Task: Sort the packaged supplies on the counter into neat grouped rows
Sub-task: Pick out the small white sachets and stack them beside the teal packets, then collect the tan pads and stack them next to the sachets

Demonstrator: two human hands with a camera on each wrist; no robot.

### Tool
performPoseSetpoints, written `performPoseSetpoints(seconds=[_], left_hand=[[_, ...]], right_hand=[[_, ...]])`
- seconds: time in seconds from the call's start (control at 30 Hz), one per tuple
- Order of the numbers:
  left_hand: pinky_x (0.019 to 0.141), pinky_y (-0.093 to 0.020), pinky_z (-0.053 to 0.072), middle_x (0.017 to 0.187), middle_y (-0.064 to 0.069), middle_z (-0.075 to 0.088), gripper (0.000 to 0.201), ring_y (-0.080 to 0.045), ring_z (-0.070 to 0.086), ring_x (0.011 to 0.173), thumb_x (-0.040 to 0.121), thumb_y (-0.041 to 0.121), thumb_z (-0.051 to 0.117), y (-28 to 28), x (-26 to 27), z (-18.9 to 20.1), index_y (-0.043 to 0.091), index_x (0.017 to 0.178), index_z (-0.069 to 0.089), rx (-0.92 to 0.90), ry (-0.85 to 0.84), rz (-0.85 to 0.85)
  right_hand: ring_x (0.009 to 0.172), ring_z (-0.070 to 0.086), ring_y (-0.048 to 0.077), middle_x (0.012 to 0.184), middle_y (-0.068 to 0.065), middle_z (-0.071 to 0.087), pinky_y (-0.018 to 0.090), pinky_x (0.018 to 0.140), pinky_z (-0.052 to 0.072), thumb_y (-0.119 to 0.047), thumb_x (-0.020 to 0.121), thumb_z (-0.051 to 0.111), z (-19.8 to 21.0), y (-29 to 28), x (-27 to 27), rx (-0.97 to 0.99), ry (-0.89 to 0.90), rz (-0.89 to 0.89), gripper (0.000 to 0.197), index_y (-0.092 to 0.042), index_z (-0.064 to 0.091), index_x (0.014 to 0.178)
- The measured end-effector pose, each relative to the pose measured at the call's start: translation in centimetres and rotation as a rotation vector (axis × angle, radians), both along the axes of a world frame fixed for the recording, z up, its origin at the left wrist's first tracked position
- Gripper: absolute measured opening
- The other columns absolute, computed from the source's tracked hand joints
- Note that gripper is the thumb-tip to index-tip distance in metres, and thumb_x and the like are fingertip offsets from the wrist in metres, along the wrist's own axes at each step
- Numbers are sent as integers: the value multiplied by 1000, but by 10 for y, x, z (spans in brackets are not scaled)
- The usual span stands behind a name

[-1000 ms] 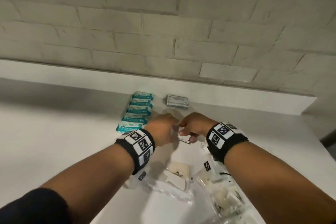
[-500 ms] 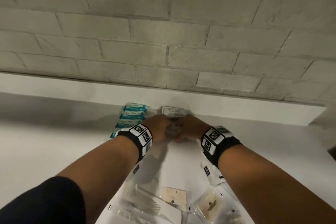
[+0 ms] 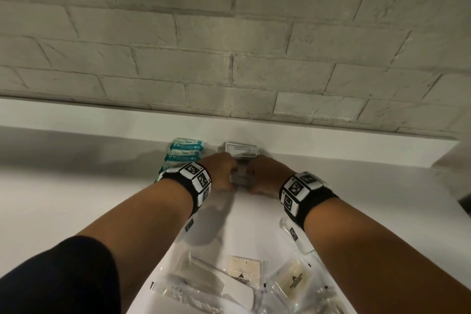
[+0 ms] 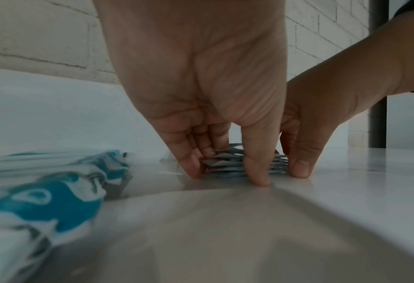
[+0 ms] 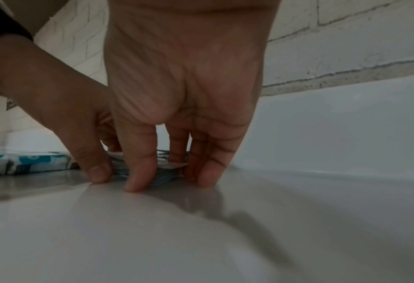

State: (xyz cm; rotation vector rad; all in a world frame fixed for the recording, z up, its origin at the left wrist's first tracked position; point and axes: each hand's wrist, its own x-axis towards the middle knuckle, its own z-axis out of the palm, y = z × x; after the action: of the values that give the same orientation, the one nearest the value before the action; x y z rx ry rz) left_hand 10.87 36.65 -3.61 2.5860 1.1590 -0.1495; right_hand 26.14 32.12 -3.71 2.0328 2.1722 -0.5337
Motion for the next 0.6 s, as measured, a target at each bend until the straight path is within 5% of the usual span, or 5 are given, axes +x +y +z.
performPoseSetpoints(seconds=[0.23,0.33,0.43,0.5,0.6], left_hand=[[94,-39,47,126,-5,44,85,-25,50,113,61,54,78,-17,-8,-2,17,131,46,57,-101,88],[88,-38,48,120,-7,50,56,-26,54,105,78,48,68,-46,-10,11,17,120,48,132,-237,132],[79,-31,50,110,-1,64,32,-19,60,91,85,43,61,-69,-16,16,20,106,57,58,-66,-16],[75,-29,47,104,3,63,35,-18,58,90,80,50,64,-99,-24,13,23,101,58,-24,65,-65],[71,-29,42,100,6,53,45,-16,53,88,73,58,67,-138,-30,7,27,101,52,-103,124,-65]], right_hand=[[112,60,25,124,5,61,33,94,47,-25,68,83,29,-22,10,-36,213,-34,70,-17,55,131],[117,54,24,133,7,53,29,95,43,-25,78,76,57,-54,16,3,187,-99,62,-17,50,134],[103,59,19,115,-2,58,28,81,48,-23,78,75,63,-85,20,-73,133,-35,38,-25,61,113],[97,57,14,105,-12,54,25,70,46,-27,75,77,54,-127,13,-228,106,22,34,-32,60,104],[101,42,14,107,-11,46,28,71,35,-38,71,76,30,-178,6,-107,-184,273,47,-33,55,113]])
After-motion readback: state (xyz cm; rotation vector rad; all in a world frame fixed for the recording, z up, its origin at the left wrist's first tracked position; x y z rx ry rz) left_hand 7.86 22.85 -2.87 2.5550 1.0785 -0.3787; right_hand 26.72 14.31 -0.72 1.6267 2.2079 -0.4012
